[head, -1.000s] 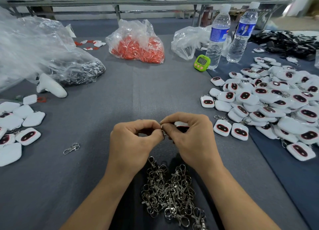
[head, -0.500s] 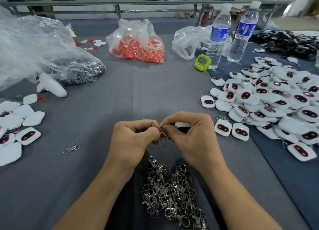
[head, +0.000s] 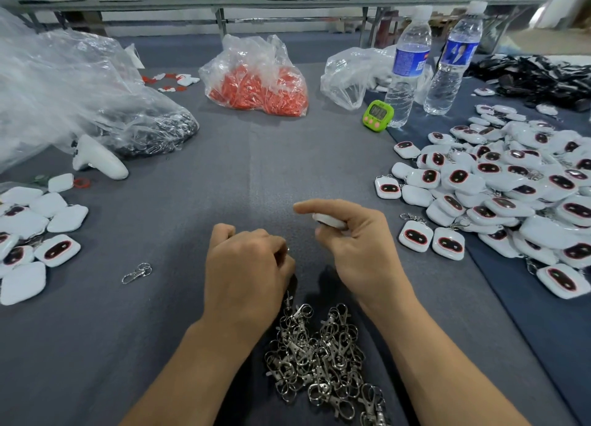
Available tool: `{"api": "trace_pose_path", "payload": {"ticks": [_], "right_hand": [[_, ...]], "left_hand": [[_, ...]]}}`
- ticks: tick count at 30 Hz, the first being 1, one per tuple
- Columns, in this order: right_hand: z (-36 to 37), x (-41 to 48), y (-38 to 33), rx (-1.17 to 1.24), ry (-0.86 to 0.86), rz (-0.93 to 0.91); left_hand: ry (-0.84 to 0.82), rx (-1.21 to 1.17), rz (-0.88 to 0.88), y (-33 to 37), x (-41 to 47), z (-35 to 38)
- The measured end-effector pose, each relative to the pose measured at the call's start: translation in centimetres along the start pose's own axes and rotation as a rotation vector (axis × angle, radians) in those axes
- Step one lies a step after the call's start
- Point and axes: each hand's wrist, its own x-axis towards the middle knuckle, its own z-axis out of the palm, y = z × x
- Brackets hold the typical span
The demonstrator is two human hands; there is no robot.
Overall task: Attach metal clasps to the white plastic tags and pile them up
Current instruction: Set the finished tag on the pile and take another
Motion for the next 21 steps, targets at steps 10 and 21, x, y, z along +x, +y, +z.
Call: {"api": "trace_pose_path", "payload": {"ticks": [10, 21], "right_hand": [[0.0, 0.1, 1.4, -0.296, 0.059, 0.117], [-0.3, 0.3, 1.2, -0.411, -0.065, 0.044]], "left_hand": [[-0.041, -0.116, 0.101, -0.6, 0.3, 0.5], [-0.051, -0.111, 0.099, -0.8, 0.2, 0.8]]}}
